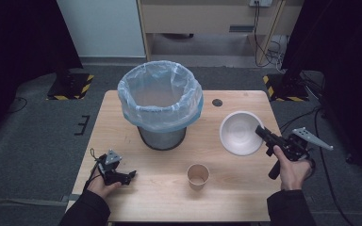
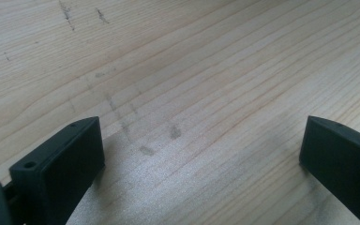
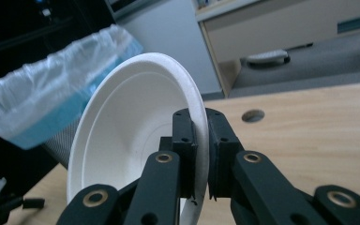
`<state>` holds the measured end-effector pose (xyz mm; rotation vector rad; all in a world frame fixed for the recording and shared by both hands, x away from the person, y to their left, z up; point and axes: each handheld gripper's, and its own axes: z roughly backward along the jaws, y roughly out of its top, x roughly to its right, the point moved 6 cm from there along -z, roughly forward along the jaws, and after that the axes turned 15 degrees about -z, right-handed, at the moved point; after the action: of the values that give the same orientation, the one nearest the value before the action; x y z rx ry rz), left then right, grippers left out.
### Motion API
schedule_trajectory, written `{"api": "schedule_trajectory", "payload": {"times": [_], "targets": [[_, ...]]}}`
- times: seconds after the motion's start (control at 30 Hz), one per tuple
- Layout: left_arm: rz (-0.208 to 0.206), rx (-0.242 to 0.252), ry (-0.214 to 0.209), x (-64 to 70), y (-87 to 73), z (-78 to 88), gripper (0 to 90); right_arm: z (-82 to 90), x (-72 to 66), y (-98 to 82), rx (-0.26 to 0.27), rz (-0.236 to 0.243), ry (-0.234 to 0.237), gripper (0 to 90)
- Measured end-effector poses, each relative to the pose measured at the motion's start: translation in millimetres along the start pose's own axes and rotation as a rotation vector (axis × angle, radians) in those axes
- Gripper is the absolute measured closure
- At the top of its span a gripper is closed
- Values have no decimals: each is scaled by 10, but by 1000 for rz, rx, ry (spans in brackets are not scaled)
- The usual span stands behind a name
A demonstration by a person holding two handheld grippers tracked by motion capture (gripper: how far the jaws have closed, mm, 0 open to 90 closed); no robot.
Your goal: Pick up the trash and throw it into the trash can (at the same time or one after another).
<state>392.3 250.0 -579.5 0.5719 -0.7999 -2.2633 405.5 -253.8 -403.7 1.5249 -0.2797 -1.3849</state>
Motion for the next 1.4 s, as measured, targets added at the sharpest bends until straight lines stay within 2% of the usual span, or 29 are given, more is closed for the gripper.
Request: {"api": "schedule_trajectory", "payload": {"times": [0.3, 0.63, 1.07, 1.4], "targets": [[0, 0, 0, 0, 0, 0, 0, -10, -191, 278, 111, -8, 43, 842], [0, 0, 0, 0, 0, 0, 0, -72, -410, 488, 171, 20, 76, 842], [0, 0, -1, 0, 0, 0, 0, -267, -731, 724, 237, 67, 104, 843], [-1, 0, -2, -1, 0, -1, 0, -373, -922, 815, 267, 90, 130, 842]]}}
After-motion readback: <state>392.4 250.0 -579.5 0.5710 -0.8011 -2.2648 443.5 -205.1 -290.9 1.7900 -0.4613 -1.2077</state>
